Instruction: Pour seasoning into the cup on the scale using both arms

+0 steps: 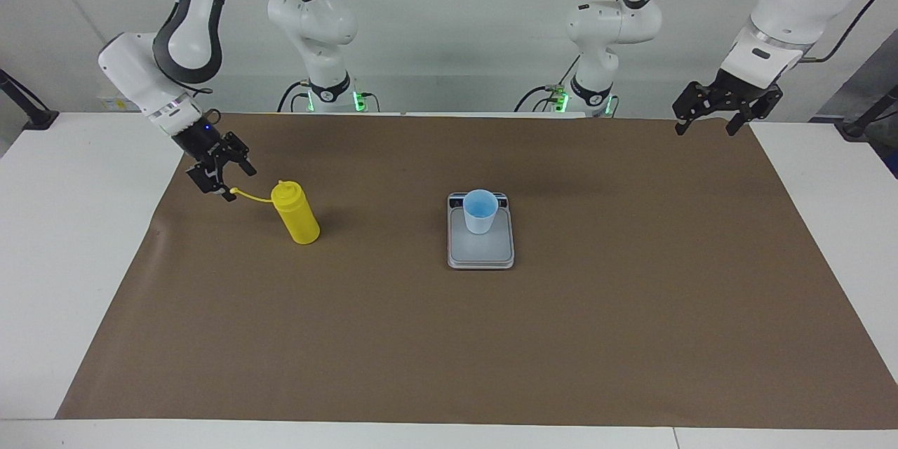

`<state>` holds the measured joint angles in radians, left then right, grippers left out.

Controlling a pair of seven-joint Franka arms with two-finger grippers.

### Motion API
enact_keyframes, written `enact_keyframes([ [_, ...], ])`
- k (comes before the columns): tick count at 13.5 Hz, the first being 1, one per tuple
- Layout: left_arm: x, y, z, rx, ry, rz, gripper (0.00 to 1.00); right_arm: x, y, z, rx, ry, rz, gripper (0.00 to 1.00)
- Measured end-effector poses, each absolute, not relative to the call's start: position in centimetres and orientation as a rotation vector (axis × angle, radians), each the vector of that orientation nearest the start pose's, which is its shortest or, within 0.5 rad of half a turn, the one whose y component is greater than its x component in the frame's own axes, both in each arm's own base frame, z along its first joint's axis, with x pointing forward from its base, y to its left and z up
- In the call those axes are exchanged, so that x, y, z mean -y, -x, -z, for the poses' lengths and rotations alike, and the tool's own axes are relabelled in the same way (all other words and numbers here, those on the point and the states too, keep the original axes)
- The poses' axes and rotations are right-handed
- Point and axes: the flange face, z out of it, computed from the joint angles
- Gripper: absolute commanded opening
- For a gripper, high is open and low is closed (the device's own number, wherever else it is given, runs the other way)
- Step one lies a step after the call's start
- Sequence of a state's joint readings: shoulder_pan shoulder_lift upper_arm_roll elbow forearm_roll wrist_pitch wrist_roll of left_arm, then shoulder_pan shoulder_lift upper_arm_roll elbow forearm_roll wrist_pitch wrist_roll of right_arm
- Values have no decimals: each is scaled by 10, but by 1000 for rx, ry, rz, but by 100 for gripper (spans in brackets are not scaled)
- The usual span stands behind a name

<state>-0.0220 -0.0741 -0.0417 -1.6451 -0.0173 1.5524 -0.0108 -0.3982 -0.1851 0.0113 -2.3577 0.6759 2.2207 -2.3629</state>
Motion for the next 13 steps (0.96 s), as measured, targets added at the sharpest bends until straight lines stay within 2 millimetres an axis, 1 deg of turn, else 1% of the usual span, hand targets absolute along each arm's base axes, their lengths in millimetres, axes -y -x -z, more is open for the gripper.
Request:
enact_keyframes([
  [1,36,-528,-628,-83,3154,-30,100,167,-459,-431,2115,2123,804,100],
  [2,36,-528,-628,-83,3154,-30,100,168,-462,-448,2086,2167,765,100],
  [4,36,-528,-628,-83,3154,-30,100,168,-470,-478,1915,2304,651,100],
  [6,36,-528,-628,-83,3154,-30,100,163,-476,-506,1685,2464,534,100],
  [8,36,-528,-628,-83,3154,-30,100,148,-483,-528,1415,2600,440,100],
  [10,36,-528,-628,-83,3154,-30,100,130,-489,-539,1098,2715,354,100],
  [11,36,-528,-628,-83,3154,-30,100,118,-493,-546,934,2774,303,100],
  [12,36,-528,-628,-83,3154,-30,100,106,-498,-554,813,2834,256,100],
  [13,36,-528,-628,-83,3154,-30,100,89,-503,-565,696,2908,214,100],
])
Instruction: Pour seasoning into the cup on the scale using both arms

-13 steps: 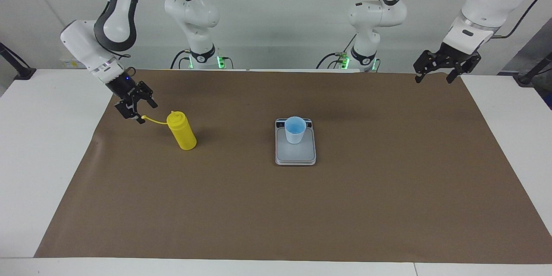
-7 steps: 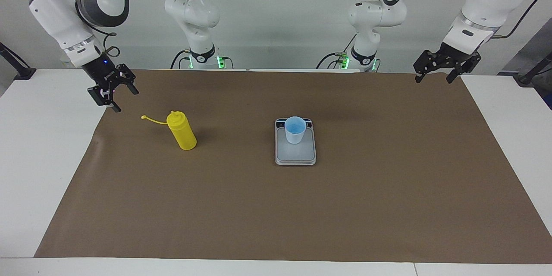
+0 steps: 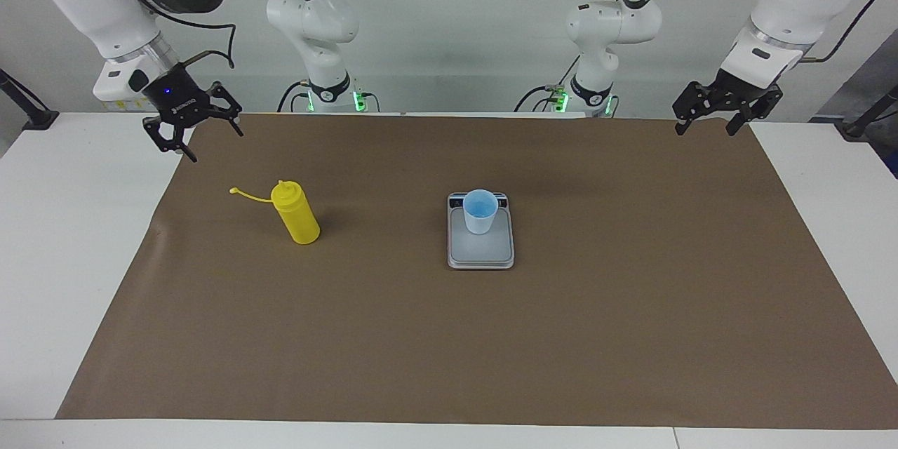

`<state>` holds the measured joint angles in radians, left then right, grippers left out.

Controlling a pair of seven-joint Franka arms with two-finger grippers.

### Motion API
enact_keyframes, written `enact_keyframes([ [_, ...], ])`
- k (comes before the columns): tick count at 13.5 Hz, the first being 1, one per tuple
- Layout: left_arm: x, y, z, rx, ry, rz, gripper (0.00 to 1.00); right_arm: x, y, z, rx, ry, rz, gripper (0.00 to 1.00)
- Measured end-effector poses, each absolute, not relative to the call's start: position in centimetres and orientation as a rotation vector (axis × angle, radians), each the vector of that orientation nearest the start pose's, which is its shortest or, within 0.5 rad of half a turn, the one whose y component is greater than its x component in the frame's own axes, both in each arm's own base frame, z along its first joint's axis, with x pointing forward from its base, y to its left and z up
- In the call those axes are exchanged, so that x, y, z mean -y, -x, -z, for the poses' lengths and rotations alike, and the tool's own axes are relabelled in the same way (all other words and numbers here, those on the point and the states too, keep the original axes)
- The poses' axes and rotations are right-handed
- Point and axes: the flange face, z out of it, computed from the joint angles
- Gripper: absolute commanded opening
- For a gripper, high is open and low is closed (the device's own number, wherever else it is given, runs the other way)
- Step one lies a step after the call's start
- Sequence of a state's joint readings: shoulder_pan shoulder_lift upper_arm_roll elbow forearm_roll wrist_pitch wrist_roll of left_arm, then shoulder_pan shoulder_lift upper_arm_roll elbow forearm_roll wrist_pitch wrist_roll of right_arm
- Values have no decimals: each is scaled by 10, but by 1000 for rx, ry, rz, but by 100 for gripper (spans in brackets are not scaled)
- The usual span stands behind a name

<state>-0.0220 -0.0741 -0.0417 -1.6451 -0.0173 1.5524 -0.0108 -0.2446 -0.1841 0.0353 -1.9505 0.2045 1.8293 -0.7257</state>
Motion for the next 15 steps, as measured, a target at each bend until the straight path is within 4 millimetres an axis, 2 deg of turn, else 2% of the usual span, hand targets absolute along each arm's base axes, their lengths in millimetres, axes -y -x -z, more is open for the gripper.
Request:
enact_keyframes([
  [2,36,-528,-628,-83,3154,-30,100,51,-513,-593,531,3020,182,100],
  [4,36,-528,-628,-83,3154,-30,100,26,-520,-620,409,3085,179,100],
  [8,36,-528,-628,-83,3154,-30,100,9,-536,-663,361,3170,77,100],
  [11,36,-528,-628,-83,3154,-30,100,-29,-543,-680,256,3196,31,100],
  [13,36,-528,-628,-83,3154,-30,100,-37,-536,-688,237,3196,5,100],
  [15,36,-528,-628,-83,3154,-30,100,-36,-525,-694,233,3197,-31,100],
])
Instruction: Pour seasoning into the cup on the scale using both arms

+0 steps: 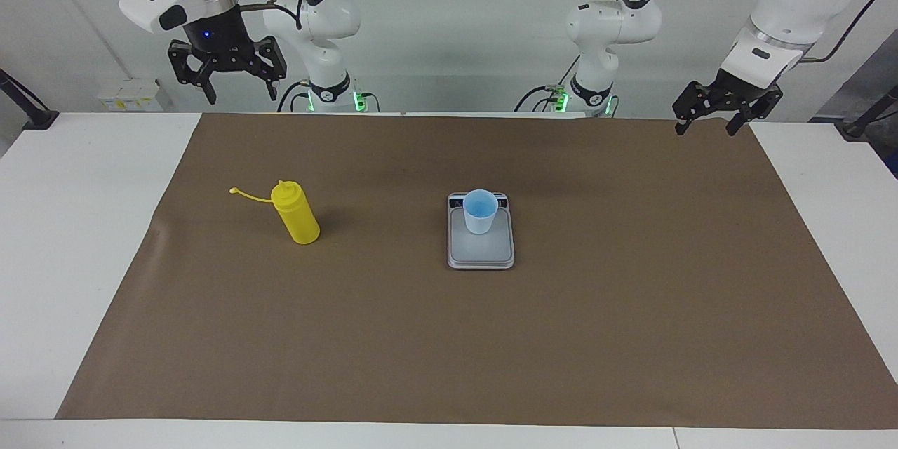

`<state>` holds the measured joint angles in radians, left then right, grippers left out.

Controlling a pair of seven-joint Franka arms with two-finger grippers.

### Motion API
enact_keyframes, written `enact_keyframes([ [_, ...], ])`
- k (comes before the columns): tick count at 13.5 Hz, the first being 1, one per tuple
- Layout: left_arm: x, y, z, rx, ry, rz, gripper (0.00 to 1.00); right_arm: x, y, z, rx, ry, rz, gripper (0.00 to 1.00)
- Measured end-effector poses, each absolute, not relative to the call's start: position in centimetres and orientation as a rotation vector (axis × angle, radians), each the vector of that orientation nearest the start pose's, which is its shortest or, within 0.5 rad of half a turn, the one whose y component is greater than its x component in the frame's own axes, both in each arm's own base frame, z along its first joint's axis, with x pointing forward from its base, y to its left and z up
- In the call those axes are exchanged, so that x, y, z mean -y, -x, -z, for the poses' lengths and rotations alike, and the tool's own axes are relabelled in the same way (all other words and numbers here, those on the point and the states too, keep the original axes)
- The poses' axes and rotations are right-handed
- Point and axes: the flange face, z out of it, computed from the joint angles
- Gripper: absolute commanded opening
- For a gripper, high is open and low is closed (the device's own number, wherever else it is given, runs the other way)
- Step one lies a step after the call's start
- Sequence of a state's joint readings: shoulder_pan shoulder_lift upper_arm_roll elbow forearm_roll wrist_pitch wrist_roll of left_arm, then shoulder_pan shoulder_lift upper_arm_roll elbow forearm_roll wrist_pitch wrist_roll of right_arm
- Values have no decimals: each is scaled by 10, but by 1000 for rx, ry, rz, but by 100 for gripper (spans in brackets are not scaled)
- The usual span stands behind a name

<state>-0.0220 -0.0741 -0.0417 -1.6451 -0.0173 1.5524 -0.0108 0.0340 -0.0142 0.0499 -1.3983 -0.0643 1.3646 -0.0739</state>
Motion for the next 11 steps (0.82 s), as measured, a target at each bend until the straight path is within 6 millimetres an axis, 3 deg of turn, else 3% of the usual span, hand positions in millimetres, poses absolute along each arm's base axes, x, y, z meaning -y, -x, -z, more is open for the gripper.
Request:
enact_keyframes([
  [3,36,-528,-628,-83,3154,-30,100,-33,-518,-701,222,3198,-24,100],
  [6,36,-528,-628,-83,3154,-30,100,-31,-518,-695,213,3188,-44,100],
  [11,36,-528,-628,-83,3154,-30,100,-33,-522,-652,-31,3185,-83,100],
])
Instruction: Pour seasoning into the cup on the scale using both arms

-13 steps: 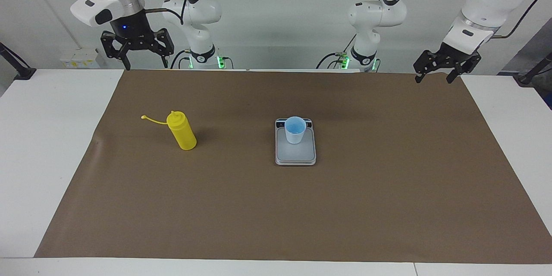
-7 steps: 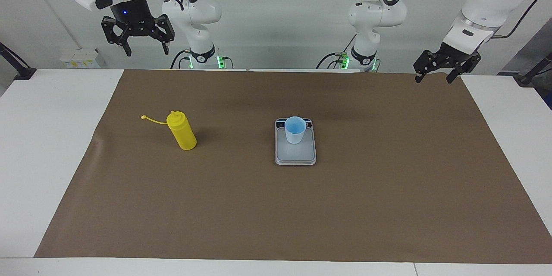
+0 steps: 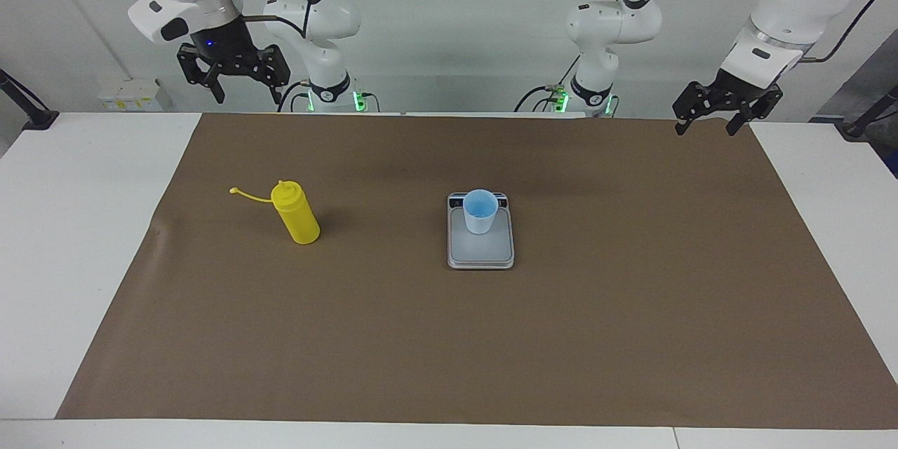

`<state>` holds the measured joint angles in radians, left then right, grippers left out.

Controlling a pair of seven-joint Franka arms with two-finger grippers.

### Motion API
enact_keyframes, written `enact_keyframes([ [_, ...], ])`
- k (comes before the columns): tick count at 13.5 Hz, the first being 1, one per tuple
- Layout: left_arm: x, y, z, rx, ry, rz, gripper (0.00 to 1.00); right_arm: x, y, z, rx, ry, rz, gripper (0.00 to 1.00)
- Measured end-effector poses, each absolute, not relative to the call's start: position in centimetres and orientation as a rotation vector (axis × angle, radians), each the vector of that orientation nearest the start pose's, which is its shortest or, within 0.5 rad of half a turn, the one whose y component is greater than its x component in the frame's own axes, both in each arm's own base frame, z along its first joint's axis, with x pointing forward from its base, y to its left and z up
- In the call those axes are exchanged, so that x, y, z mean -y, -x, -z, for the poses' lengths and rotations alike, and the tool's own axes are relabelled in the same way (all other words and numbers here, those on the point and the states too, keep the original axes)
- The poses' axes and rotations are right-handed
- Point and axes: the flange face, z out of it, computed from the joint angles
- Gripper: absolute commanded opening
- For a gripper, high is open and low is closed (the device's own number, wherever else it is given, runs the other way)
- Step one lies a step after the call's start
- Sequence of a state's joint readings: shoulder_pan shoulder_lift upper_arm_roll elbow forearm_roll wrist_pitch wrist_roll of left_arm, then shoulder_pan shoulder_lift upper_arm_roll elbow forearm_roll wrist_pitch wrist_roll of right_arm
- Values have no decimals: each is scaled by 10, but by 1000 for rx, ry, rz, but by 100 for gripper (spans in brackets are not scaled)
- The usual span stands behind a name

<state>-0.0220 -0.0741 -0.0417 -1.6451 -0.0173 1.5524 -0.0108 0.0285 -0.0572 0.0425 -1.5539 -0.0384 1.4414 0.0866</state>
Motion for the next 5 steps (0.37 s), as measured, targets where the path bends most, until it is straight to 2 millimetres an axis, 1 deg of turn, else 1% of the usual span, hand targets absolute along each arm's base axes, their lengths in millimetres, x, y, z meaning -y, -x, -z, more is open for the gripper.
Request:
enact_keyframes([
  [2,36,-528,-628,-83,3154,-30,100,-33,-517,-645,-46,3185,-90,100],
  [5,36,-528,-628,-83,3154,-30,100,-32,-511,-649,-49,3184,-80,100],
])
